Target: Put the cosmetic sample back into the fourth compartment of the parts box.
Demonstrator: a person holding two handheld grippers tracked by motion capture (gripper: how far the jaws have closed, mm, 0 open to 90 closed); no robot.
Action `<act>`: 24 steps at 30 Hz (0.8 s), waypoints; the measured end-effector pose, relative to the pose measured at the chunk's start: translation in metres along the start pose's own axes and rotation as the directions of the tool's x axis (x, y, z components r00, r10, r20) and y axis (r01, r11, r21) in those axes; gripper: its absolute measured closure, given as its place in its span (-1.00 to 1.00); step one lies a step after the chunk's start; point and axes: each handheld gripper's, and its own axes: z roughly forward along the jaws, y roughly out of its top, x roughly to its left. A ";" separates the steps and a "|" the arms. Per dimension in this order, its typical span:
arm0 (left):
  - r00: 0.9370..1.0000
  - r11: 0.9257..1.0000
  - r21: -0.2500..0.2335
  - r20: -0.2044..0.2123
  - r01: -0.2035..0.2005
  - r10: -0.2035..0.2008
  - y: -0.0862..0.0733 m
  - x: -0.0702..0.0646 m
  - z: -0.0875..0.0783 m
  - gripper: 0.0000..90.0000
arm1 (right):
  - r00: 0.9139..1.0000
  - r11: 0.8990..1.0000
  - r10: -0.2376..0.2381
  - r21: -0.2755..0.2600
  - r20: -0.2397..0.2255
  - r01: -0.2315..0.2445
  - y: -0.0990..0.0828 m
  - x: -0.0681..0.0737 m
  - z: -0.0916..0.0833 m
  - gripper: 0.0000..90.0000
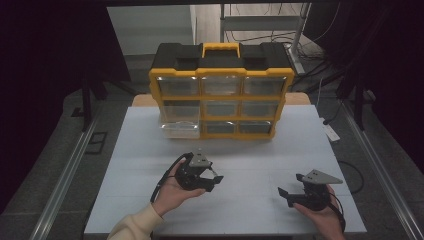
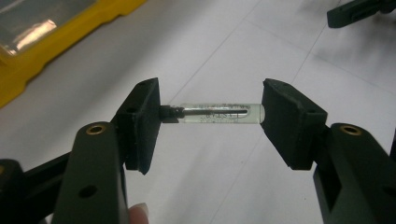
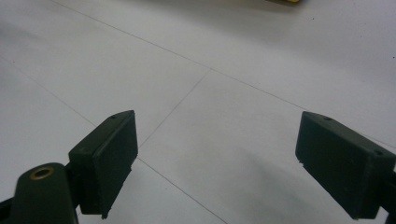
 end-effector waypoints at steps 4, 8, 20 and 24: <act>1.000 1.000 -0.016 0.002 0.004 -0.004 0.002 0.001 -0.004 -0.11 | 1.000 1.000 0.001 0.000 0.000 -0.001 0.000 0.000 0.000 -0.70; 1.000 1.000 -0.030 0.007 0.005 -0.005 0.004 0.003 -0.009 -0.11 | 1.000 1.000 0.000 0.000 0.000 0.000 0.000 0.000 0.000 -0.70; 1.000 0.997 -0.081 0.005 0.002 -0.002 0.013 0.008 -0.025 -0.11 | 1.000 1.000 -0.001 0.000 0.000 0.001 0.000 0.000 0.000 -0.70; 1.000 0.995 -0.104 0.006 0.002 -0.001 0.017 0.009 -0.031 -0.11 | 1.000 1.000 0.001 0.001 0.000 -0.001 0.000 0.000 0.000 -0.70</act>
